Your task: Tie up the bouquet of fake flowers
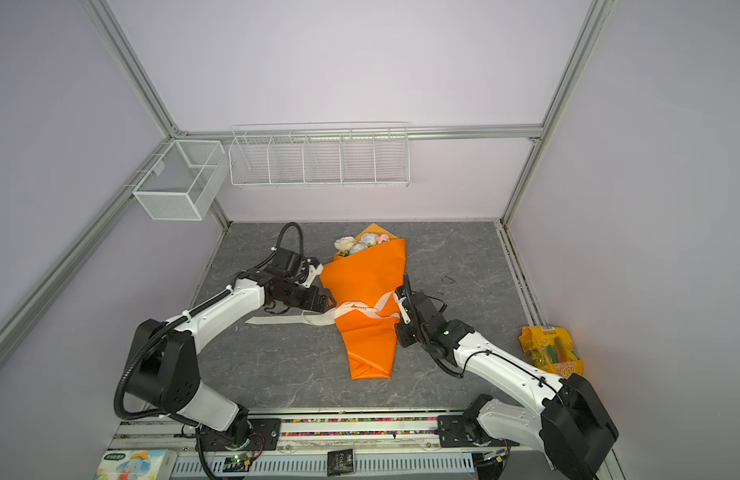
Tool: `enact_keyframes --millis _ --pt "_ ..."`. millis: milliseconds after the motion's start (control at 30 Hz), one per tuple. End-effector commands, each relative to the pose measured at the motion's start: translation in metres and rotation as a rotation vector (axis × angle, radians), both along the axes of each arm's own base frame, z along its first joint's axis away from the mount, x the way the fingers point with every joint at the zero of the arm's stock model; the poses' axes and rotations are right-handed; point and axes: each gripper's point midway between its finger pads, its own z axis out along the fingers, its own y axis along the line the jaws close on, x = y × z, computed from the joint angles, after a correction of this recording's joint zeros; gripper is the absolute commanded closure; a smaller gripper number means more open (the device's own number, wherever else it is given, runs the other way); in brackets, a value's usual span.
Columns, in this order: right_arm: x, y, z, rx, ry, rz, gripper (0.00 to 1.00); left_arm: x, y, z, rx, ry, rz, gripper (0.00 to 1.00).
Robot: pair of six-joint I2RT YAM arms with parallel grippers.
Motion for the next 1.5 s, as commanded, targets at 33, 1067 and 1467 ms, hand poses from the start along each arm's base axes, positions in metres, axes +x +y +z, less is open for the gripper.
enact_keyframes --millis 33,1067,1467 --pt "0.008 -0.002 0.015 -0.001 -0.023 -0.029 0.93 0.010 0.055 -0.016 -0.006 0.091 0.403 0.01" --pt "0.011 -0.010 0.029 -0.070 -0.088 0.008 0.93 -0.004 0.120 -0.099 0.490 0.319 0.545 0.27" --pt "0.014 -0.019 0.033 -0.058 -0.098 -0.021 0.93 -0.001 0.110 -0.098 0.468 0.300 0.534 0.65"
